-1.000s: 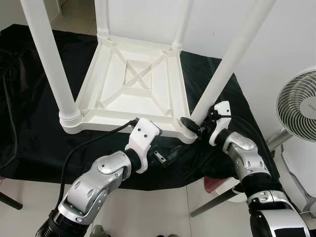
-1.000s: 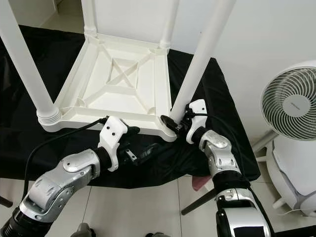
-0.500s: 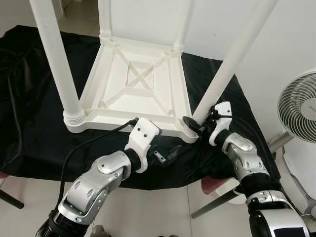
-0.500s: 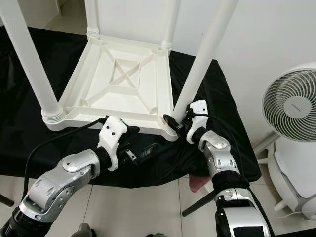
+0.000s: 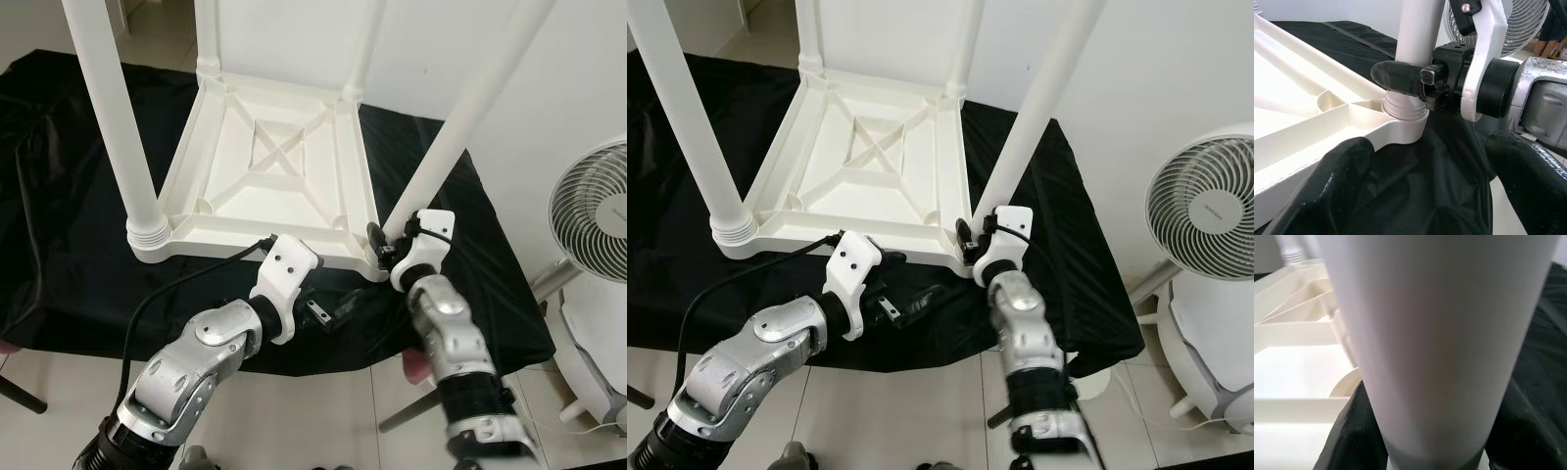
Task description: Building children table
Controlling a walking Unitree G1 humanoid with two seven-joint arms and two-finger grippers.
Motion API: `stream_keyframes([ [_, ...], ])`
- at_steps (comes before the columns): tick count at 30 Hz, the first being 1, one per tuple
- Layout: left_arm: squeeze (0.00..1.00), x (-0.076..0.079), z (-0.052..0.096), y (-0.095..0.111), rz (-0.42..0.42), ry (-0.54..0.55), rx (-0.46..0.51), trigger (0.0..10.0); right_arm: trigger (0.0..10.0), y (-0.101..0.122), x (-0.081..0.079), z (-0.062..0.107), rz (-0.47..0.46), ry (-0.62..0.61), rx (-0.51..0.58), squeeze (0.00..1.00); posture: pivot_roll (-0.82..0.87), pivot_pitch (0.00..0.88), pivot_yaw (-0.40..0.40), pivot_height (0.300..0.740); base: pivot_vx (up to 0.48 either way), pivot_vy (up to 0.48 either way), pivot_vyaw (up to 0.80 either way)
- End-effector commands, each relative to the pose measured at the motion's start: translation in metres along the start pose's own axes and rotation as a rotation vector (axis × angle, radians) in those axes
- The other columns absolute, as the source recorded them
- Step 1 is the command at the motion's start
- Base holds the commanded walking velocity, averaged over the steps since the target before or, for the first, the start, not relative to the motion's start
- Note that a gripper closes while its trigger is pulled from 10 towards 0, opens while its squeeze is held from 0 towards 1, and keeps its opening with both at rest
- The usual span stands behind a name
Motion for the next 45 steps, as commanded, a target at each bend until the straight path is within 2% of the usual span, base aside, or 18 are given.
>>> stream_keyframes([
  [1,0.0,0.005,-0.002,-0.003,0.004,-0.048,-0.011,10.0,0.0,-0.019,0.008,0.009,0.021,-0.102,-0.093,0.0,0.09,0.106,-0.14,0.74,0.0,0.0,0.0],
  [6,0.0,0.006,-0.004,-0.003,0.005,-0.05,-0.008,10.0,0.0,-0.015,0.006,0.012,0.037,-0.128,-0.098,0.0,0.09,0.103,-0.148,0.74,0.0,0.0,0.0],
  [8,0.0,0.006,-0.003,-0.004,0.004,-0.05,-0.007,10.0,0.5,-0.012,0.009,0.012,0.056,-0.124,-0.092,0.0,0.09,0.103,-0.148,0.74,0.0,0.0,0.0],
  [9,0.0,0.006,-0.003,-0.004,0.004,-0.049,-0.008,10.0,10.0,-0.012,0.009,0.012,0.059,-0.123,-0.093,0.0,0.09,0.102,-0.152,0.74,0.0,0.0,0.0],
  [11,0.0,0.006,-0.003,-0.004,0.006,-0.046,-0.008,10.0,10.0,-0.012,0.008,0.013,0.05,-0.108,-0.09,0.0,0.08,0.103,-0.155,0.74,0.0,0.0,0.0],
  [12,0.0,0.007,-0.003,-0.004,0.007,-0.045,-0.008,10.0,10.0,-0.011,0.008,0.013,0.049,-0.097,-0.084,0.99,0.08,0.106,-0.157,0.74,0.0,0.0,0.0],
  [14,0.0,0.007,-0.002,-0.005,0.009,-0.044,-0.008,10.0,10.0,-0.011,0.006,0.013,0.025,-0.054,-0.076,1.0,0.08,0.106,-0.157,0.74,0.0,0.0,0.0],
  [22,0.0,0.007,-0.002,-0.005,0.009,-0.046,-0.012,10.0,10.0,-0.003,0.016,0.009,-0.006,0.124,-0.027,1.0,0.07,0.115,-0.146,0.74,0.0,0.0,0.0],
  [23,0.0,0.007,-0.002,-0.005,0.008,-0.047,-0.012,10.0,10.0,-0.001,0.021,0.007,0.017,0.16,-0.018,0.89,0.07,0.115,-0.146,0.74,0.0,0.0,0.0],
  [24,0.0,0.007,-0.001,-0.004,0.007,-0.049,-0.014,10.0,10.0,-0.001,0.026,0.005,0.04,0.233,-0.017,0.0,0.07,0.118,-0.137,0.74,0.0,0.0,0.0],
  [26,0.0,0.006,-0.001,-0.004,0.006,-0.05,-0.015,10.0,10.0,-0.001,0.029,0.003,0.047,0.305,-0.023,0.0,0.07,0.118,-0.137,0.74,0.0,0.0,0.0],
  [27,0.0,0.005,-0.001,-0.004,0.004,-0.052,-0.017,10.0,10.0,-0.002,0.032,0.002,0.066,0.391,-0.034,0.0,0.07,0.12,-0.129,0.74,0.0,0.0,0.0],
  [35,0.0,0.003,-0.001,-0.003,-0.002,-0.049,-0.018,10.0,10.0,-0.002,0.027,-0.003,0.123,0.551,-0.036,0.0,0.07,0.122,-0.124,0.74,0.0,0.0,0.0],
  [36,0.0,0.003,0.0,-0.003,-0.003,-0.045,-0.018,10.0,6.8,-0.002,0.025,-0.004,0.129,0.568,-0.037,0.0,0.09,0.125,-0.129,0.74,0.0,0.0,0.0],
  [37,0.0,0.002,0.001,-0.002,-0.003,-0.041,-0.018,10.0,4.2,-0.002,0.024,-0.005,0.13,0.575,-0.036,0.0,0.09,0.125,-0.129,0.74,0.0,0.0,0.0],
  [40,0.0,0.002,0.001,-0.002,-0.003,-0.041,-0.018,10.0,4.2,-0.002,0.024,-0.005,0.13,0.575,-0.036,0.0,0.09,0.125,-0.129,0.74,0.0,0.0,0.0],
  [41,0.0,0.002,0.001,-0.002,-0.002,-0.036,-0.017,10.0,0.0,-0.003,0.023,-0.005,0.124,0.576,-0.038,0.0,0.09,0.125,-0.129,0.74,0.0,0.0,0.0],
  [45,0.0,0.002,0.002,-0.002,-0.001,-0.03,-0.017,10.0,0.0,-0.006,0.024,-0.005,0.108,0.552,-0.037,0.0,0.09,0.127,-0.132,0.74,0.0,0.0,0.0],
])
Point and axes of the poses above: a point about 5 cm out from each wrist's last joint towards the gripper, its own z axis pointing back from the gripper into the wrist, its own y axis along the axis of the wrist's last joint, x = y × z, the point moved 1 cm from there along -z, pointing out of the wrist towards the gripper, and after that the axes turned 1 degree about z, right-handed, at the moved point
